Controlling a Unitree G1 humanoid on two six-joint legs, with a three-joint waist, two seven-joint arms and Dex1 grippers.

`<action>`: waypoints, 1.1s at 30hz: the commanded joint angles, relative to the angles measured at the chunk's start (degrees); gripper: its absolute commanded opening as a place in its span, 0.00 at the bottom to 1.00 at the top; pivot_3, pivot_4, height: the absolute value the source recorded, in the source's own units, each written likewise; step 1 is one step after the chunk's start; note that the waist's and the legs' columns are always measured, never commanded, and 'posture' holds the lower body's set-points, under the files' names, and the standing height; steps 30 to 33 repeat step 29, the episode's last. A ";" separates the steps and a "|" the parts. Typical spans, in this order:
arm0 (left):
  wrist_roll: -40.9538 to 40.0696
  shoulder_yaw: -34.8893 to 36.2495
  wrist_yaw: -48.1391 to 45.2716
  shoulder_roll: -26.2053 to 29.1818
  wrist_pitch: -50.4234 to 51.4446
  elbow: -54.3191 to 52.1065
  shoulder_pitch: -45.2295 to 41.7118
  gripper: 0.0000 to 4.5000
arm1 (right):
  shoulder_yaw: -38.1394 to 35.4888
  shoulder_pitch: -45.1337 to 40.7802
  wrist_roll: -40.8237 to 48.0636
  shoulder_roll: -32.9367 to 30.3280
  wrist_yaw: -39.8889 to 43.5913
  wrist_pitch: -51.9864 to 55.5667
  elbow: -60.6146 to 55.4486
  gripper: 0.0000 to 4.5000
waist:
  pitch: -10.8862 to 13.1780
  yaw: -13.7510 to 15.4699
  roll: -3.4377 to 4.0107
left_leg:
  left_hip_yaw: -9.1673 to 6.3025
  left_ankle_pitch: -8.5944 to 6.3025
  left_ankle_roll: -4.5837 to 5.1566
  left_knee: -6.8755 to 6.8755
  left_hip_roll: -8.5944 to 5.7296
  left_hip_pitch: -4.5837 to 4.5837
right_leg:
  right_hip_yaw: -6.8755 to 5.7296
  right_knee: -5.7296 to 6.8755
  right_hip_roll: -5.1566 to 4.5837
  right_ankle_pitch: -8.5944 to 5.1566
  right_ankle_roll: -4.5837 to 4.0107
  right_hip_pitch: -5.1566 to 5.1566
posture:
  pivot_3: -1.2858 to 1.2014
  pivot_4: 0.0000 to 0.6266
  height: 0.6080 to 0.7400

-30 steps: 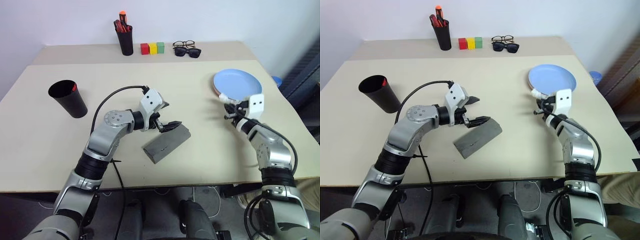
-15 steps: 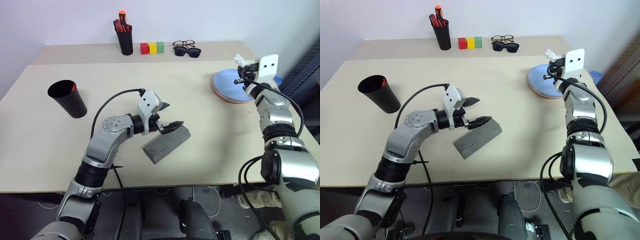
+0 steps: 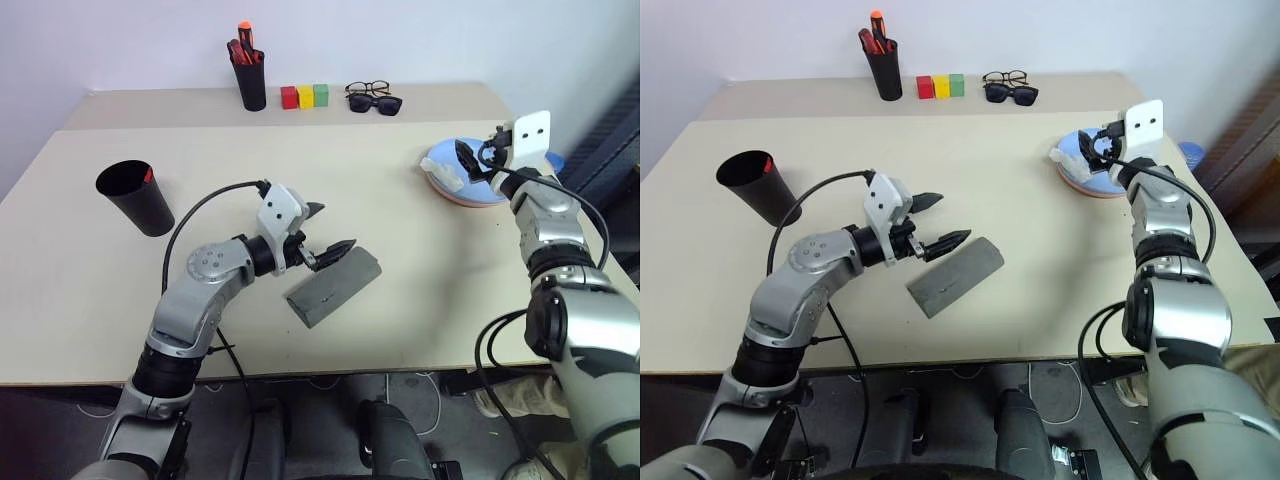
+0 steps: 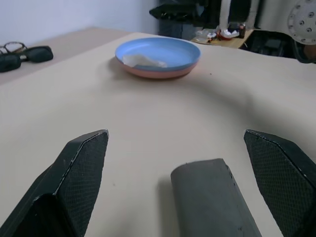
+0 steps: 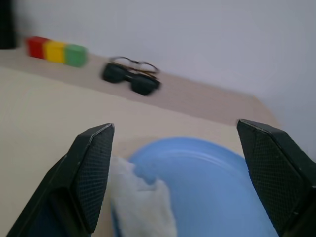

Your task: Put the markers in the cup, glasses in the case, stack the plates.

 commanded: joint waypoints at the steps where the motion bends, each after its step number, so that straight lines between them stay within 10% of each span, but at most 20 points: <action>1: -0.44 1.73 0.89 -0.79 -4.33 -0.95 1.29 1.00 | -0.15 11.19 7.34 -1.06 8.59 8.92 -23.76 0.88 | 0.00 0.31 0.00 | 0.00 0.00 0.00 0.00 0.00 -0.01 | 0.00 0.00 0.00 0.00 0.01 0.00 | 0.52 0.24 1.00; 10: -1.72 7.78 0.48 2.93 -10.01 -4.02 12.57 1.00 | -8.02 47.05 20.92 -7.53 9.35 36.31 -70.39 0.88 | -0.06 0.03 0.12 | 0.02 -0.02 -0.01 0.08 0.04 0.10 | 0.00 0.06 -0.01 -0.10 -0.22 0.02 | 0.52 0.24 1.00; 33: -3.01 16.43 -2.13 9.93 -18.35 -7.21 29.59 1.00 | -16.48 67.45 20.15 -6.54 6.27 34.38 -78.62 0.88 | -0.10 0.20 0.11 | 0.10 -0.12 -0.16 0.08 0.03 -0.01 | -0.04 -0.20 -0.19 -0.25 -0.06 -0.02 | 0.52 0.24 1.00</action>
